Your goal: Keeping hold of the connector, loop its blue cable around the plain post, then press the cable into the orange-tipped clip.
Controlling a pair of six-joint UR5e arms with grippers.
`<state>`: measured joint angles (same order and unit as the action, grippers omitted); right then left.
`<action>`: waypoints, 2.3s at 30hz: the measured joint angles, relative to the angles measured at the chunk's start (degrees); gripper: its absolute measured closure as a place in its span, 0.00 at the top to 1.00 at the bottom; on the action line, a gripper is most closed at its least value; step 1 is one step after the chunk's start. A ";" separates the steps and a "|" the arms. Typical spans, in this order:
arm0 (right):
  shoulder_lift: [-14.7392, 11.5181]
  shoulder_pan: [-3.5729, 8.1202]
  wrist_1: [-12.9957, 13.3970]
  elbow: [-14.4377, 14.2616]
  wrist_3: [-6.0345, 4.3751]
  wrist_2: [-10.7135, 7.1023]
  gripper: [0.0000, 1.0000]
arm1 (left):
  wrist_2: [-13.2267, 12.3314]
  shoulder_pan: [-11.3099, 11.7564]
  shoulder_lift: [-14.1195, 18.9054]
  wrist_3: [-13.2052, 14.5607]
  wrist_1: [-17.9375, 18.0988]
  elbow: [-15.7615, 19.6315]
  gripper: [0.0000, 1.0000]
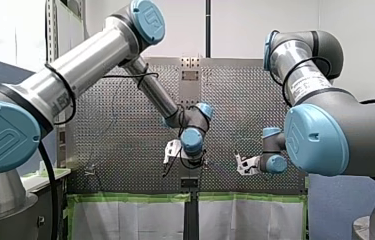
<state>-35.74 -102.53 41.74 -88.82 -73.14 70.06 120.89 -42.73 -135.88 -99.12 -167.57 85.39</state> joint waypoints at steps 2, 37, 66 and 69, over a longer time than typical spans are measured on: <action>0.00 0.00 0.06 0.00 -0.03 0.00 0.00 | -0.18 -0.11 1.02 -0.73 1.01 1.01 1.00; 0.08 -0.08 -0.50 0.00 -0.79 -1.23 0.00 | -6.28 0.94 20.09 -8.47 18.49 20.08 1.00; 0.07 -0.56 -0.72 0.00 -2.27 -0.94 0.00 | -6.35 0.08 35.60 -7.80 25.26 35.60 1.00; 0.04 -0.12 -0.84 0.00 -2.36 -0.57 0.00 | -6.39 0.32 37.08 -7.39 25.45 37.08 1.00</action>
<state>-35.70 -102.65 40.89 -88.82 -75.51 69.49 114.50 -42.41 -98.80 -106.51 -142.12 122.47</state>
